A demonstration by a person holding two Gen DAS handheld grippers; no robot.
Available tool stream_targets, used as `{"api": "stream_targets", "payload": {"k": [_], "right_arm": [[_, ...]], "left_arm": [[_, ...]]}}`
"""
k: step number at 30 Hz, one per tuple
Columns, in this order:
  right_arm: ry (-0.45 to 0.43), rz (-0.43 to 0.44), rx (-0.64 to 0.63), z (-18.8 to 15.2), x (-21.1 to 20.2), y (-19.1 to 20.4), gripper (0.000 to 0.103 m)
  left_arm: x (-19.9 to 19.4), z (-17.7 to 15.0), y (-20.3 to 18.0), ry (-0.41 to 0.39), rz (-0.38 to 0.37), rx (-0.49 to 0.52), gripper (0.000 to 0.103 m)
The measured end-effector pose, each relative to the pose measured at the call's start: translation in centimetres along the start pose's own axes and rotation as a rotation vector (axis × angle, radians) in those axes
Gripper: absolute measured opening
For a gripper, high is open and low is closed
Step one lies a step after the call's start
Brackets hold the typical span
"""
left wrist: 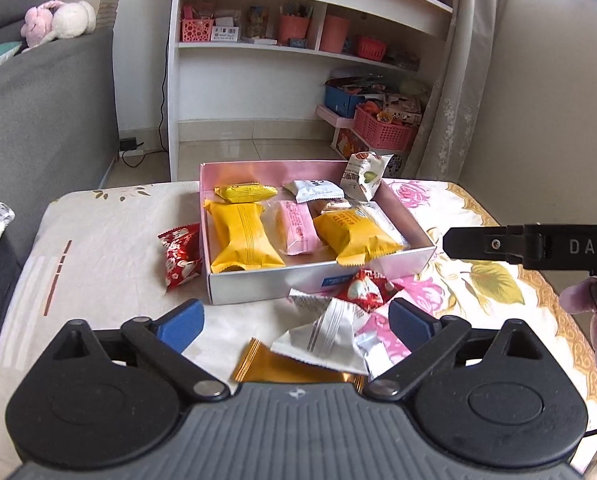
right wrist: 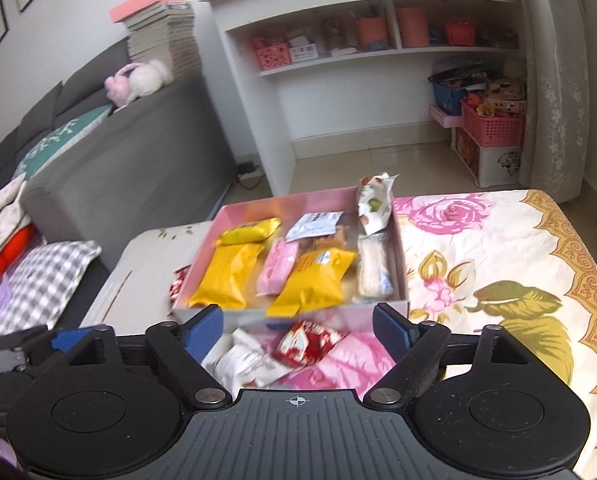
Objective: Organize snacks
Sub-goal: 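Withdraw both tools from the box toward the remaining snacks, then grasp the orange-white wrapped bar with the left tool while the right tool grasps the silver packet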
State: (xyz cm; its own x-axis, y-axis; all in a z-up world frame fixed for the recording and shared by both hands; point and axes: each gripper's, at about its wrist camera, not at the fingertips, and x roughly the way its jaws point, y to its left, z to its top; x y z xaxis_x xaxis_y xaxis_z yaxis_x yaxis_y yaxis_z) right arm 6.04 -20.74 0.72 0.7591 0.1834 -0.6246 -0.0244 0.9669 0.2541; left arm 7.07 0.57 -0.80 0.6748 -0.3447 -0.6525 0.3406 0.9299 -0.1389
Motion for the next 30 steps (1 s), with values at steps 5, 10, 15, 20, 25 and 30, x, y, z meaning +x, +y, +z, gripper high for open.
{"api": "stream_targets", "payload": {"k": [5,10,15,20,25,30], "right_arm": [[-0.025,-0.035,-0.083,-1.6,-1.1,0.6,0.093],[-0.044,-0.049,-0.155,-3.6,-1.6,1.0,0.097],[-0.039,-0.064,-0.183,-5.4,-1.4,1.1,0.097],[-0.054,-0.063,-0.223,-7.1,-1.5,1.4,0.097],[-0.048,-0.047,-0.251,-8.2,-1.2,1.5,0.097],[-0.033,-0.055,-0.256,-9.1,-0.5,1.4,0.097]], "left_arm": [[-0.8,-1.5,0.0,-0.005,-0.003,0.053,0.102],[-1.2,-3.1,0.0,0.022,-0.019,0.088,0.103],[-1.8,-4.4,0.0,0.035,-0.034,0.141,0.103],[-1.8,-5.4,0.7,0.071,-0.082,0.162,0.103],[-1.9,-6.4,1.7,0.107,-0.131,0.168,0.103],[-2.2,-7.1,2.3,0.126,-0.184,0.213,0.102]]}}
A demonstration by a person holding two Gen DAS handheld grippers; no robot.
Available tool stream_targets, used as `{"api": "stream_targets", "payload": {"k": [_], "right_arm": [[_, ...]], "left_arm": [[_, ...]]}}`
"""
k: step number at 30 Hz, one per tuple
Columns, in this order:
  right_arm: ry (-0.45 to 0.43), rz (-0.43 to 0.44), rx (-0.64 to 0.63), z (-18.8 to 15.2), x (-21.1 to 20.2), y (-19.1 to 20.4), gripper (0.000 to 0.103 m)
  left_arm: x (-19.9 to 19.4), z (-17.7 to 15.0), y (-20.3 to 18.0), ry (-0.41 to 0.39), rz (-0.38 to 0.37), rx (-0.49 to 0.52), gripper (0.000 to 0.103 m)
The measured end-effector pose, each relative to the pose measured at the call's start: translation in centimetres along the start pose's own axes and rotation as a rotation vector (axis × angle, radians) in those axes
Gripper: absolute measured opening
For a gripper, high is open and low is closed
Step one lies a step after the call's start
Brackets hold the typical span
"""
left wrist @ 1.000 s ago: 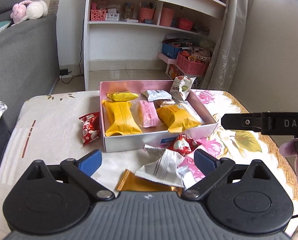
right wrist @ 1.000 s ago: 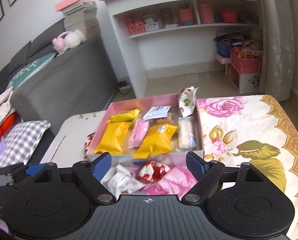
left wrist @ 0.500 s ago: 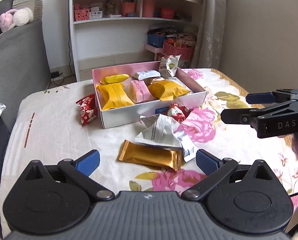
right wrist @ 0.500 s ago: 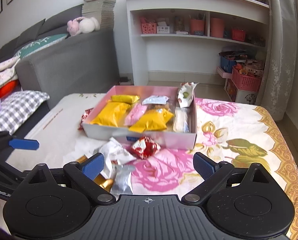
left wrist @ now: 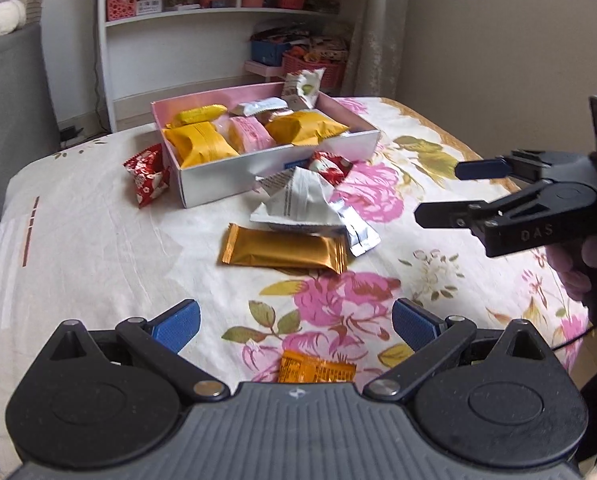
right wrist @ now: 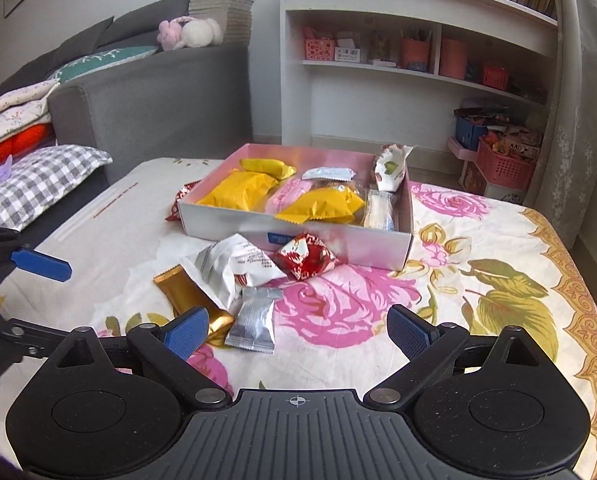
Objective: Organize snacks
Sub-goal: 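Grasp the orange-white wrapped bar with the left tool while the right tool grasps the silver packet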
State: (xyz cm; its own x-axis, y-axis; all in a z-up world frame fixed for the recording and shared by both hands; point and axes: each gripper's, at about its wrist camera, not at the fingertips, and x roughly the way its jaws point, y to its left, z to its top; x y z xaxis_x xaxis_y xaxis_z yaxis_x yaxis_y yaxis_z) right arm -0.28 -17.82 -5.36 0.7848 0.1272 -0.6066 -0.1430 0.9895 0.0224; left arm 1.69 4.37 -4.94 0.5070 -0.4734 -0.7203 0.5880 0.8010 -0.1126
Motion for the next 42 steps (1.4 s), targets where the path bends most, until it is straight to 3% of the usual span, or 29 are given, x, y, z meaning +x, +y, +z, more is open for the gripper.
{"api": "stream_targets", "payload": {"k": [6,10,17,22,30,36,41,42], "right_arm": [[0.029,0.005,-0.032,-0.8,1.0,0.6,0.097],[0.046,0.016,-0.060,-1.1,1.5,1.3,0.097],[0.071,0.016,-0.086,-1.7,2.6,2.1,0.097],[0.083,0.015,-0.069,-1.5,3.7,2.0,0.097],[0.101,0.010,-0.012,-0.9,5.6,2.0,0.097],[0.118,0.005,0.037,-0.3,7.2,1.9,0.095],[0.122,0.011,0.032,0.0,8.1,2.0,0.084],[0.127,0.012,0.030,0.1,8.2,2.1,0.078]], "left_arm": [[1.0,-1.2,-0.3,0.101,-0.076,0.074,0.095],[1.7,-2.0,-1.1,0.170,-0.099,0.126,0.083],[2.6,-2.4,-1.3,0.240,-0.071,0.149,0.057],[2.6,-2.1,-1.0,0.229,-0.031,0.141,0.040],[2.7,-1.9,-0.9,0.212,0.005,0.121,0.037],[3.2,-1.3,-0.1,0.194,0.081,0.072,0.037],[3.5,-0.9,0.6,0.171,0.144,0.018,0.037],[3.6,-0.9,0.7,0.167,0.155,0.011,0.037]]}}
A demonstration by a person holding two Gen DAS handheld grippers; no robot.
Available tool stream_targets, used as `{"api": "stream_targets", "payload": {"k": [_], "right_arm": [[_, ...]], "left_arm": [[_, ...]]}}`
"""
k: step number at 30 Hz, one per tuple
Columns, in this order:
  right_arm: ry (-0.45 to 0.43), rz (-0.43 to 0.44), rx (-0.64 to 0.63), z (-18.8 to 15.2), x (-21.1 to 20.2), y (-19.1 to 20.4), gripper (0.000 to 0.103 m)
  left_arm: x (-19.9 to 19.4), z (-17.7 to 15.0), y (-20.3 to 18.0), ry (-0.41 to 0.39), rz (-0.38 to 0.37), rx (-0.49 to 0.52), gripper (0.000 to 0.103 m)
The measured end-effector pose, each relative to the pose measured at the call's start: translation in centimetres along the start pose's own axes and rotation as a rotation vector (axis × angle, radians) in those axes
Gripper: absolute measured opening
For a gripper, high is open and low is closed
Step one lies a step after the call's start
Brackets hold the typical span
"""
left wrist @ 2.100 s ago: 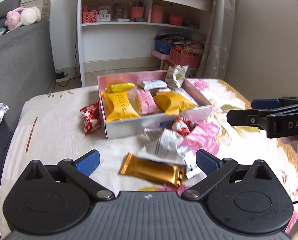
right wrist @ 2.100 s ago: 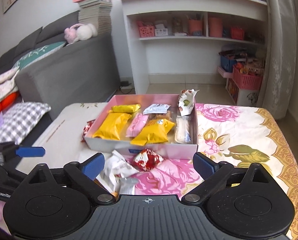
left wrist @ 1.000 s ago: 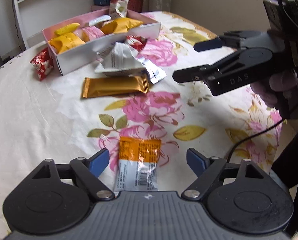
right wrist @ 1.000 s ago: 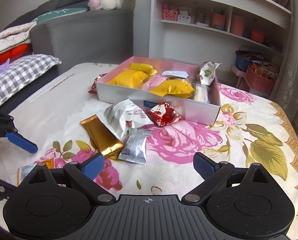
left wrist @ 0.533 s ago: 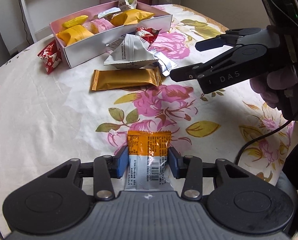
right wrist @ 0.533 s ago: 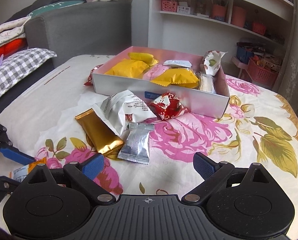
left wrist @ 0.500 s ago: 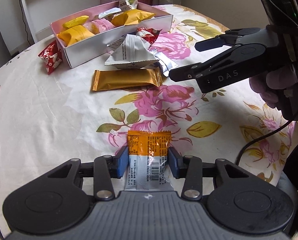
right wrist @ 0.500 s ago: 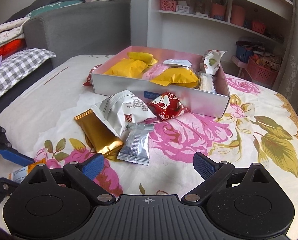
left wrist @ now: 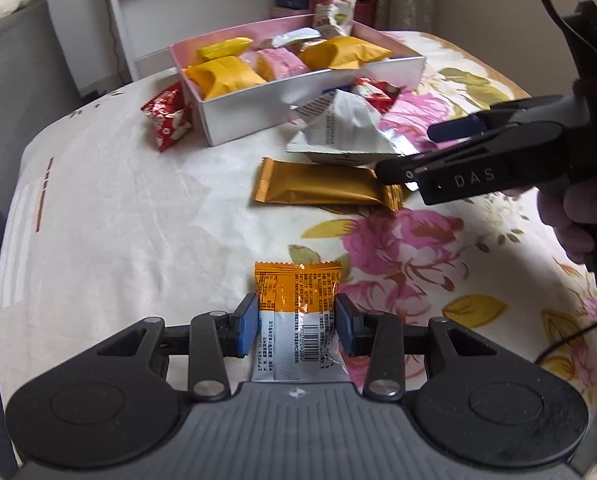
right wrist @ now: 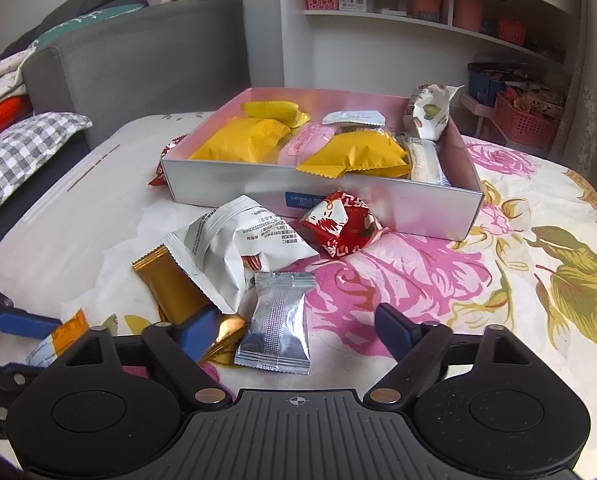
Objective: Organize snacks
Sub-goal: 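Grasp the orange-white wrapped bar with the left tool while the right tool grasps the silver packet, then carry the orange bar and silver packet into the box and open both tools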
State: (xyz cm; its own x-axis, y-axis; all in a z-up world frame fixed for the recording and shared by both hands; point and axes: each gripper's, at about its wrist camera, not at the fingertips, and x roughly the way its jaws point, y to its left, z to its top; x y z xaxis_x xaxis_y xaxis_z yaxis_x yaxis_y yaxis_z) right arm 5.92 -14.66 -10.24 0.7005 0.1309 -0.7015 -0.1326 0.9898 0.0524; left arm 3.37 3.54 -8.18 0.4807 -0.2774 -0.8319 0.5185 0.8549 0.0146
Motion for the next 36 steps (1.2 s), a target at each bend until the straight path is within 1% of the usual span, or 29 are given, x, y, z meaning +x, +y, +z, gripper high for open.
{"api": "stream_targets", "payload": {"k": [1,5,7,10,12,14,16,21,23,25,31,36], "right_arm": [[0.004,0.002,-0.001,0.0,0.1,0.1,0.071],[0.005,0.009,0.000,0.2,0.2,0.0,0.055],[0.004,0.011,-0.002,0.3,0.2,0.0,0.043],[0.010,0.020,-0.003,0.4,0.1,-0.1,0.033],[0.015,0.027,-0.004,0.4,-0.1,-0.2,0.029],[0.020,0.030,-0.004,0.4,-0.2,-0.3,0.028],[0.025,0.030,-0.008,0.3,-0.3,-0.2,0.028],[0.042,0.043,-0.012,0.1,-0.8,-0.3,0.028],[0.051,0.044,-0.013,0.0,-1.0,-0.4,0.028],[0.063,0.045,-0.018,-0.1,-1.2,-0.4,0.028],[0.113,0.029,-0.016,-0.2,-1.7,-0.7,0.028],[0.121,0.025,-0.027,-0.5,-2.1,-0.9,0.028]], "left_arm": [[0.1,0.1,0.1,-0.004,0.009,-0.008,0.037],[0.3,0.3,0.4,-0.012,0.034,-0.029,0.037],[0.4,0.3,0.5,-0.014,0.037,-0.032,0.038],[0.4,0.3,0.5,-0.017,0.047,-0.029,0.041],[0.4,0.3,0.5,-0.018,0.052,-0.028,0.042],[0.4,0.3,0.6,-0.016,0.051,-0.033,0.043],[0.4,0.3,0.7,-0.012,0.058,-0.042,0.046],[0.4,0.2,1.1,0.000,0.052,-0.064,0.047],[0.3,0.2,1.2,0.004,0.047,-0.071,0.045],[0.2,0.2,1.3,0.007,0.044,-0.075,0.040],[0.2,0.2,1.3,0.010,0.055,-0.085,0.037],[0.1,0.2,1.4,0.013,0.059,-0.098,0.036]]}}
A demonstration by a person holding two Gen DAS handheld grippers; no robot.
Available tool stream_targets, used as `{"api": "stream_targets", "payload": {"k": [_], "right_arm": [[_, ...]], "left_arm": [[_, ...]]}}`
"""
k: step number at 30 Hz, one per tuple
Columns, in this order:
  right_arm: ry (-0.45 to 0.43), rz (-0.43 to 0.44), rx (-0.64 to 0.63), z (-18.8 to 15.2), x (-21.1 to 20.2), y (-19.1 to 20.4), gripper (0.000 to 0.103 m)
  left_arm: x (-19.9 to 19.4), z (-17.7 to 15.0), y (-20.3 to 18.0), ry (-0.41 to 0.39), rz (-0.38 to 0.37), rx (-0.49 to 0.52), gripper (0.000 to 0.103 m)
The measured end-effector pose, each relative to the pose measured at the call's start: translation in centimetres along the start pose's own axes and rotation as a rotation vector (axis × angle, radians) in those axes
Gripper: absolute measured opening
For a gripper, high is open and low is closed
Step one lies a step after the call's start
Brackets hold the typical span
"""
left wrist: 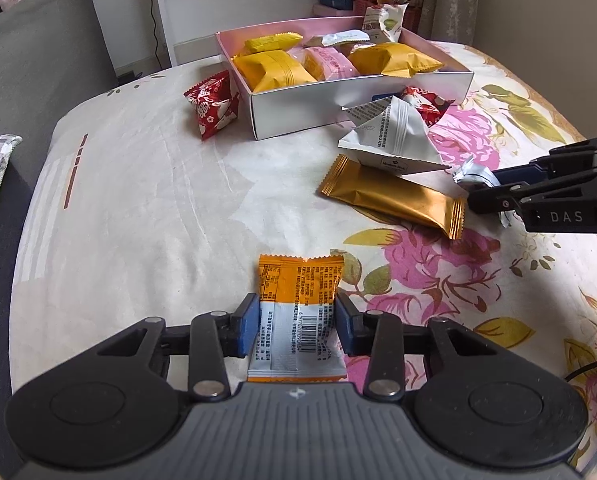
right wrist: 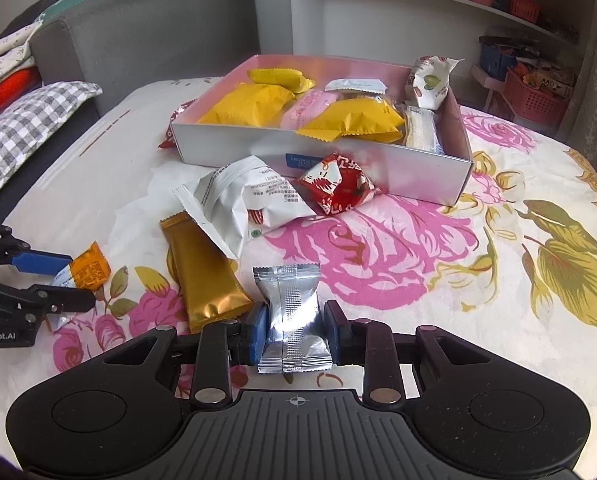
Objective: Organize snacks
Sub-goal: 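Carry the orange bar and silver packet into the box and open both tools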
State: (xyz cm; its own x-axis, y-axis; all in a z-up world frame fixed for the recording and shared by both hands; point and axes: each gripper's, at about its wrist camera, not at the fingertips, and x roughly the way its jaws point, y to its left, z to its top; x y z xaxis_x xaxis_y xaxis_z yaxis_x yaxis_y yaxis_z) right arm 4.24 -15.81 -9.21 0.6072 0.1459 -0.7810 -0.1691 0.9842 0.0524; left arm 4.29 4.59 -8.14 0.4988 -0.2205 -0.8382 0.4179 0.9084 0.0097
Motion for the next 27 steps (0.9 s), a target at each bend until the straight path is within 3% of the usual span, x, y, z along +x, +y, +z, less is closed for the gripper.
{"api": "stream_targets", "payload": {"k": [9,27], "right_arm": [[0.047,-0.006,0.023,0.2,-1.0,-0.5,0.024],[-0.002,0.041,0.120,2.0,-3.8,-2.1,0.023]], "left_arm": [[0.0,0.3,0.4,0.014,-0.013,-0.049,0.036],[-1.5,1.9,1.3,-0.036,-0.047,-0.155,0.036]]}}
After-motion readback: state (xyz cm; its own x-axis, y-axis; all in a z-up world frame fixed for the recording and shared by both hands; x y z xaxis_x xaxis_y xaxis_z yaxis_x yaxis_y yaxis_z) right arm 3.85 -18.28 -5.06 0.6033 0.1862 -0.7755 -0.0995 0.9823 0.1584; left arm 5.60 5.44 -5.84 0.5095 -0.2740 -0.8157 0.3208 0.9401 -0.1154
